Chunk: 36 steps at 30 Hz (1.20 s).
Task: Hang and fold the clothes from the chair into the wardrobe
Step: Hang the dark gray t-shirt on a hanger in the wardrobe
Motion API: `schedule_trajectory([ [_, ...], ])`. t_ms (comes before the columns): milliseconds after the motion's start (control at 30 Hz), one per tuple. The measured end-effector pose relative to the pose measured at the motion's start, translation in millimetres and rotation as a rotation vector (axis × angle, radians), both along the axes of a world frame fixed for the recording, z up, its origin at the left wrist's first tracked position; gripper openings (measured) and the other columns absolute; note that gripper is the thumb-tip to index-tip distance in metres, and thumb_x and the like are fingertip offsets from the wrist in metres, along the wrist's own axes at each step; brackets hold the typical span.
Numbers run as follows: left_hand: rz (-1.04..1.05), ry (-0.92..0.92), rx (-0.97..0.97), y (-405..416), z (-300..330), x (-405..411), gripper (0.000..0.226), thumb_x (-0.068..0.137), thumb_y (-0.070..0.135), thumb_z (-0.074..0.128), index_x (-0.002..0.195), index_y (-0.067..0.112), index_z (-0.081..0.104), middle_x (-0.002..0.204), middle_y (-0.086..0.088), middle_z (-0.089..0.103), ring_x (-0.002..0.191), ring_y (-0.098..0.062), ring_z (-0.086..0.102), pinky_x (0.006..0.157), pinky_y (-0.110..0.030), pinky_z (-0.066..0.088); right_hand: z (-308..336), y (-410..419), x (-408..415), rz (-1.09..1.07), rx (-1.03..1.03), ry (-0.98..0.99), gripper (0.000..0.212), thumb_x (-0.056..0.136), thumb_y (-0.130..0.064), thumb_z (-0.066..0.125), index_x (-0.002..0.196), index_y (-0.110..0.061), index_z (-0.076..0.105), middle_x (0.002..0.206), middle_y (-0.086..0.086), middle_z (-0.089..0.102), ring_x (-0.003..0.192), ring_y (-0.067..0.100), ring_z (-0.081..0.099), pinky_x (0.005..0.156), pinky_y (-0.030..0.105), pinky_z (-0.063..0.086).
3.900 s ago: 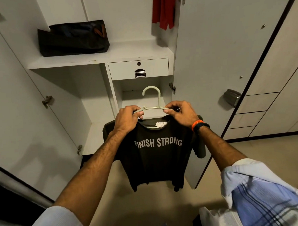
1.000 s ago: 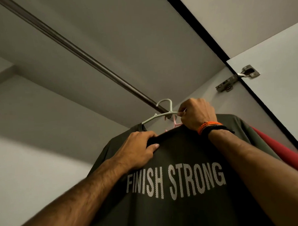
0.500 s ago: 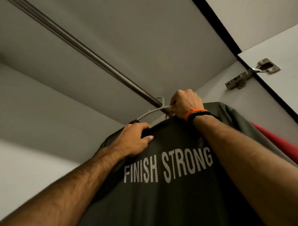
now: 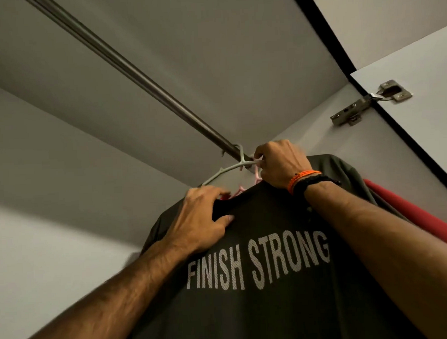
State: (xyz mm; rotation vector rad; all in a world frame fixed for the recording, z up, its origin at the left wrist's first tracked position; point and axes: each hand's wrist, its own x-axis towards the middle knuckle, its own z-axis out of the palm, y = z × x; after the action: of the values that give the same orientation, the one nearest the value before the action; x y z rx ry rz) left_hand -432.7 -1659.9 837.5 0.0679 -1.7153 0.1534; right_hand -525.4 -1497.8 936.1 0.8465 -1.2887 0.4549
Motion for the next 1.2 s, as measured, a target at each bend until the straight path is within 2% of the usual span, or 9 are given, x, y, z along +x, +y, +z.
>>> schedule_trajectory([
  [67,0.016,0.164,0.024,0.2,-6.5,-3.7,0.070,0.085,0.034,0.073,0.144,0.023,0.036,0.149,-0.001,0.030,0.135,-0.018,0.031,0.107,-0.030,0.032,-1.4,0.3,-2.8,-0.033,-0.012,0.021,0.021,0.095,-0.021,0.058,0.112,-0.016,0.069,0.097,0.008,0.065,0.082,0.021,0.057,0.071,0.035,0.053],
  [133,0.002,0.248,0.123,-0.4,-13.5,-7.4,0.078,0.083,0.034,0.075,0.145,0.019,0.030,0.149,-0.006,0.026,0.134,-0.020,0.033,0.104,-0.026,0.033,-2.8,0.3,-4.7,-0.034,-0.015,0.029,0.022,0.096,-0.022,0.057,0.114,-0.017,0.070,0.100,0.008,0.064,0.081,0.018,0.053,0.066,0.031,0.046],
  [233,-0.063,0.115,0.237,-2.3,-20.6,-12.9,0.072,0.089,0.032,0.068,0.148,0.022,0.028,0.150,-0.006,0.032,0.135,-0.020,0.037,0.107,-0.032,0.037,-5.4,1.4,-3.9,-0.003,0.002,0.027,0.024,0.097,-0.020,0.057,0.116,-0.014,0.070,0.103,0.010,0.063,0.082,0.018,0.053,0.067,0.029,0.047],
  [400,-0.037,-0.158,0.234,5.9,-16.4,-17.4,0.059,0.097,0.035,0.057,0.149,0.022,0.033,0.152,-0.002,0.037,0.137,-0.016,0.038,0.111,-0.033,0.035,-7.3,2.4,-8.3,-0.058,0.008,0.004,0.025,0.098,-0.017,0.053,0.117,-0.010,0.068,0.104,0.012,0.063,0.090,0.024,0.060,0.081,0.035,0.055],
  [533,0.038,-0.263,0.239,13.9,-16.5,-20.5,0.059,0.097,0.040,0.055,0.148,0.018,0.036,0.150,-0.004,0.041,0.134,-0.018,0.043,0.109,-0.033,0.039,-11.4,3.1,-10.7,-0.105,0.012,0.002,0.025,0.099,-0.018,0.050,0.117,-0.011,0.066,0.102,0.010,0.059,0.095,0.026,0.057,0.089,0.041,0.048],
  [767,0.080,-0.242,0.274,27.7,-23.3,-3.0,0.057,0.095,0.044,0.057,0.144,0.020,0.040,0.143,-0.004,0.047,0.127,-0.018,0.049,0.103,-0.033,0.045,-29.6,9.6,2.9,-0.098,0.061,0.125,0.043,0.092,-0.038,0.056,0.130,-0.019,0.054,0.129,0.006,0.049,0.119,0.025,0.044,0.102,0.042,0.032],
  [900,0.027,-0.176,0.323,44.4,-40.4,10.8,0.056,0.092,0.043,0.061,0.139,0.019,0.043,0.131,-0.004,0.055,0.115,-0.019,0.056,0.093,-0.033,0.050,-52.7,15.8,18.1,0.038,0.144,0.097,0.048,0.093,-0.037,0.057,0.136,-0.017,0.051,0.132,0.007,0.049,0.118,0.025,0.046,0.099,0.040,0.040],
  [1000,0.003,-0.146,0.343,49.9,-53.9,21.9,0.054,0.089,0.044,0.065,0.134,0.019,0.049,0.121,-0.005,0.060,0.106,-0.020,0.061,0.092,-0.040,0.055,-70.0,18.4,26.1,0.100,0.175,0.059,0.046,0.092,-0.034,0.061,0.134,-0.015,0.054,0.128,0.008,0.052,0.114,0.024,0.048,0.095,0.041,0.047],
  [1200,0.077,-0.115,0.364,64.9,-82.2,55.2,0.070,0.089,0.050,0.063,0.146,0.018,0.039,0.145,-0.008,0.048,0.130,-0.024,0.049,0.104,-0.042,0.046,-112.8,42.5,41.8,0.246,0.145,-0.077,0.041,0.090,-0.035,0.064,0.126,-0.014,0.058,0.126,0.005,0.054,0.116,0.023,0.050,0.095,0.036,0.047],
])
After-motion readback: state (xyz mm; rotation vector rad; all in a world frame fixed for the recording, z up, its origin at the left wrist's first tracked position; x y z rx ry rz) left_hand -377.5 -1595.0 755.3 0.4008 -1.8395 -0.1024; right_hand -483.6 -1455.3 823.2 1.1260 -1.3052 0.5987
